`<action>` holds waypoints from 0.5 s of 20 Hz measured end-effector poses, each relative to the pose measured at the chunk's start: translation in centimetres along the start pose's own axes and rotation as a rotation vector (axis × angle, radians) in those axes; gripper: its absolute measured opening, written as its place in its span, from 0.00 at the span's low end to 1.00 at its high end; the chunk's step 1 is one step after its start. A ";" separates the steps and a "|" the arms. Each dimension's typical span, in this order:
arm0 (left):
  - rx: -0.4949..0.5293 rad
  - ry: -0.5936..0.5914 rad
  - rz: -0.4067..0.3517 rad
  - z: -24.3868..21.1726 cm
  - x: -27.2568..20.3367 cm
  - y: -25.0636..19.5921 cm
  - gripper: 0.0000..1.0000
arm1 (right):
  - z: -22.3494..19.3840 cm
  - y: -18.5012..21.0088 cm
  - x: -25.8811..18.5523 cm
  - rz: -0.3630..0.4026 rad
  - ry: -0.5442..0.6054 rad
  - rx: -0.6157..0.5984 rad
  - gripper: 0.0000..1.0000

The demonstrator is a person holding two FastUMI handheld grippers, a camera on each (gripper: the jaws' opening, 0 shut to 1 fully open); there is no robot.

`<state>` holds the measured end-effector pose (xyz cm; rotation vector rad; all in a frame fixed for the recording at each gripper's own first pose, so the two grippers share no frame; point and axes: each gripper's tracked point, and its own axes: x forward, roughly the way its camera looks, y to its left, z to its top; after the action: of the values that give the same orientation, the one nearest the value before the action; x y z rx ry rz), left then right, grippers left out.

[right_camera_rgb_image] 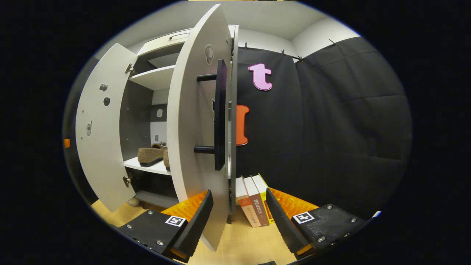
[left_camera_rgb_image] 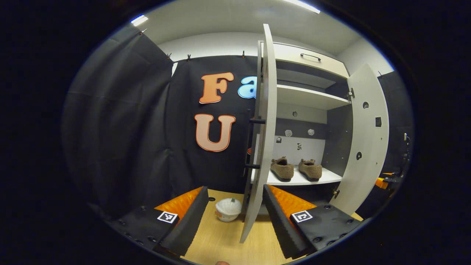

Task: Grab one shoe with the right hand and put it into the shoe cabinet, grab the other shoe with the left hand and put it into the shoe cabinet; then close the right door with the right hand and the left door with the left hand.

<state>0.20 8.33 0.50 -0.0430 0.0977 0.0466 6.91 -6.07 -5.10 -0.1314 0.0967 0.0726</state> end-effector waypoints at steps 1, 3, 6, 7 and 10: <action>-0.001 -0.002 0.002 0.2 0.2 0.3 0.96 | 0.0 0.9 0.2 0.010 -0.002 -0.002 0.90; 0.002 -0.007 0.007 0.3 0.7 0.9 0.99 | 0.1 2.5 0.6 0.032 -0.006 -0.007 0.90; 0.015 -0.017 0.023 0.4 1.3 1.9 0.99 | 0.0 4.7 1.5 0.070 -0.007 -0.004 0.90; 0.017 -0.019 0.023 0.3 1.5 2.0 0.99 | 0.0 5.4 1.8 0.082 -0.007 0.002 0.90; 0.019 -0.015 0.035 -0.3 2.4 2.7 0.96 | 0.0 7.4 3.1 0.119 -0.003 0.026 0.90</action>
<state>2.48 11.07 -0.19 -0.0221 0.0839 0.0809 9.38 1.45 -6.33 -0.0994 0.1020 0.1904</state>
